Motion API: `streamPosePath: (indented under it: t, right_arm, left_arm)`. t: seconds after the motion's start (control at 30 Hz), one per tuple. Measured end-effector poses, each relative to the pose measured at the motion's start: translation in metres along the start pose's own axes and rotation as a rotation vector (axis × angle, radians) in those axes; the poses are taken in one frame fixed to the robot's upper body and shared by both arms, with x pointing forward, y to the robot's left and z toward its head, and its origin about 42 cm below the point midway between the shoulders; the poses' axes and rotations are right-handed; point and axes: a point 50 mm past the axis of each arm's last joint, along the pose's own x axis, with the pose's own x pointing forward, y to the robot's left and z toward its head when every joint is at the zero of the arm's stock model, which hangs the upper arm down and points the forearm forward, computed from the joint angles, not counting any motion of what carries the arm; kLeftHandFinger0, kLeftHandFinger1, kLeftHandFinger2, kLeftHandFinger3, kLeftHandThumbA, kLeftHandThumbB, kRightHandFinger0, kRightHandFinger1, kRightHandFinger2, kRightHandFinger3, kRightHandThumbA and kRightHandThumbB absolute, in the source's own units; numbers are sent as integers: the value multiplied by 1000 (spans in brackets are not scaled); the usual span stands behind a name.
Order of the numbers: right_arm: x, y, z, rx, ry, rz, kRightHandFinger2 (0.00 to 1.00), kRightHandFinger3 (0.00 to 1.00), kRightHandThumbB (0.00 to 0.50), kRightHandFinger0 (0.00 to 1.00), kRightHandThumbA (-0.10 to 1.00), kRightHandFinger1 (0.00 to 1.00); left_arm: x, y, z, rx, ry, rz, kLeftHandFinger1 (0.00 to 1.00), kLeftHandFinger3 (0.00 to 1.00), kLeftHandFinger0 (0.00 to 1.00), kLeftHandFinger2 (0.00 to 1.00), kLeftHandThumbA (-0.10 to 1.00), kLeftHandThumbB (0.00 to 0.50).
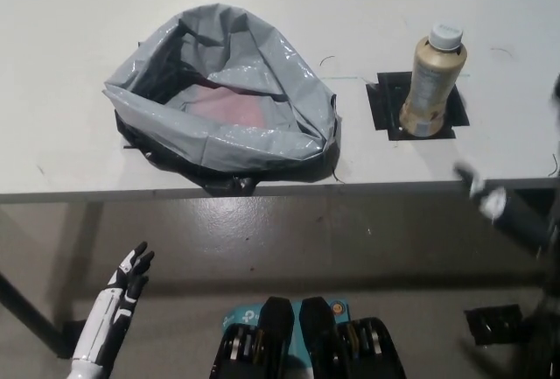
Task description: Use the right hand to pick up a bottle of protein shake and place it into a plastic bag on the left side
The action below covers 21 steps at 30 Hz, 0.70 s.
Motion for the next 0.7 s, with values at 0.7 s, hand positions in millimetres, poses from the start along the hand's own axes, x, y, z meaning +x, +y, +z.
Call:
streamPosePath:
  t: [0.7]
  right_arm:
    - [128,63,-135,-107,401,142,1000,1000,403,1000,989,1000]
  left_arm:
    - [-1,6,4,-5,-36,2,1000,1000,1000,1000,1000,259]
